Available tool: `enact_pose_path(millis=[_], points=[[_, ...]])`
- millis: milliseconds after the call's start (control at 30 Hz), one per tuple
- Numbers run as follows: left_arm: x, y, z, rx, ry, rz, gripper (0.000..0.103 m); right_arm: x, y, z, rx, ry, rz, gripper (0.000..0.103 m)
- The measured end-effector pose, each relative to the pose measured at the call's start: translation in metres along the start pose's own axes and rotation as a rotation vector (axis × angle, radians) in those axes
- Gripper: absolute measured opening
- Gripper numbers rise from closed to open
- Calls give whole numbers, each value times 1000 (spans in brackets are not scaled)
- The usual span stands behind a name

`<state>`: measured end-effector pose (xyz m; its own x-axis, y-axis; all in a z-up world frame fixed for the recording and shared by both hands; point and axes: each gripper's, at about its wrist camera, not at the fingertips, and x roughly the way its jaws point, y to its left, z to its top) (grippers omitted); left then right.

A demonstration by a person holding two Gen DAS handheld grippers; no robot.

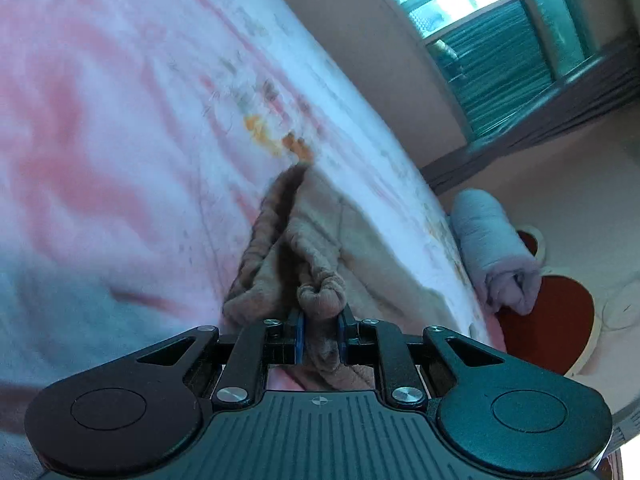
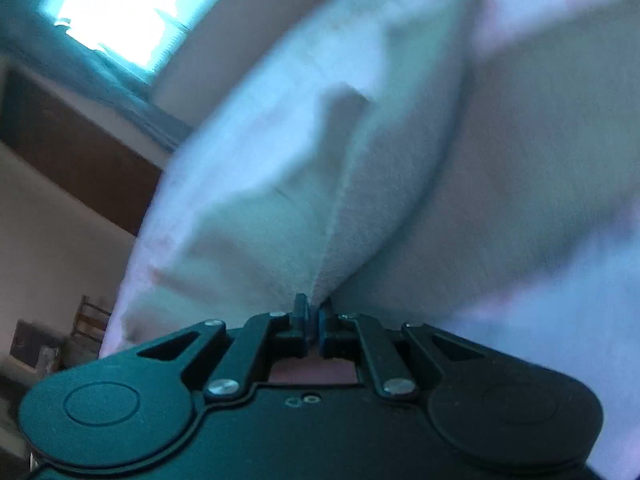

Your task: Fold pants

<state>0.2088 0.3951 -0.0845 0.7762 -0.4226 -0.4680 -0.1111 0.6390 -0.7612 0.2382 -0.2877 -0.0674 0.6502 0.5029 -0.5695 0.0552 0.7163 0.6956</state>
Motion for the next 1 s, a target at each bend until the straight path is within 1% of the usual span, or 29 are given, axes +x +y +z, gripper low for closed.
enact_pose_path(millis=[67, 133, 233, 267, 300, 367, 400, 433, 567, 633, 667, 733, 767, 800, 900, 967, 1000], points=[[-3, -3, 1, 7, -1, 3, 16, 2, -6, -2, 40, -21, 18, 0], [-5, -10, 3, 30, -7, 3, 16, 1, -2, 0, 20, -25, 13, 0], [-12, -25, 12, 75, -64, -62, 16, -7, 3, 4, 6, -43, 41, 0], [-12, -28, 13, 90, -78, -61, 16, -9, 2, 2, -3, -46, 45, 0], [-10, -29, 12, 94, -75, -35, 16, -11, 3, 1, -6, -45, 44, 0], [7, -17, 8, 87, 10, 78, 16, -5, -4, -3, 5, -15, 13, 0], [9, -13, 5, 84, 23, 89, 16, -1, -8, -5, 27, -4, 7, 0], [6, -10, 3, 69, 10, 77, 16, 0, -10, -6, 44, -9, 12, 0], [0, -16, -4, 83, -11, 96, 17, -1, -7, -8, 25, -11, 10, 0], [-3, -22, -6, 102, -24, 122, 22, 0, -9, -8, 36, -7, 17, 0], [-4, -28, -8, 131, -37, 153, 26, -1, -10, -9, 38, -6, 20, 0], [-5, -37, -10, 165, -56, 174, 26, -5, -12, -10, 38, -4, 24, 0], [-5, -41, -9, 164, -64, 173, 22, -5, -13, -10, 37, -5, 25, 0], [-7, -39, -5, 158, -76, 156, 18, -5, -14, -9, 37, -5, 26, 0], [-12, -58, 5, 192, -138, 69, 16, -6, -15, -10, 41, -7, 33, 0], [-20, -71, 8, 232, -203, -19, 16, -8, -15, -9, 37, -12, 39, 0], [-25, -75, 10, 250, -251, -84, 16, -9, -15, -9, 33, -15, 42, 0]])
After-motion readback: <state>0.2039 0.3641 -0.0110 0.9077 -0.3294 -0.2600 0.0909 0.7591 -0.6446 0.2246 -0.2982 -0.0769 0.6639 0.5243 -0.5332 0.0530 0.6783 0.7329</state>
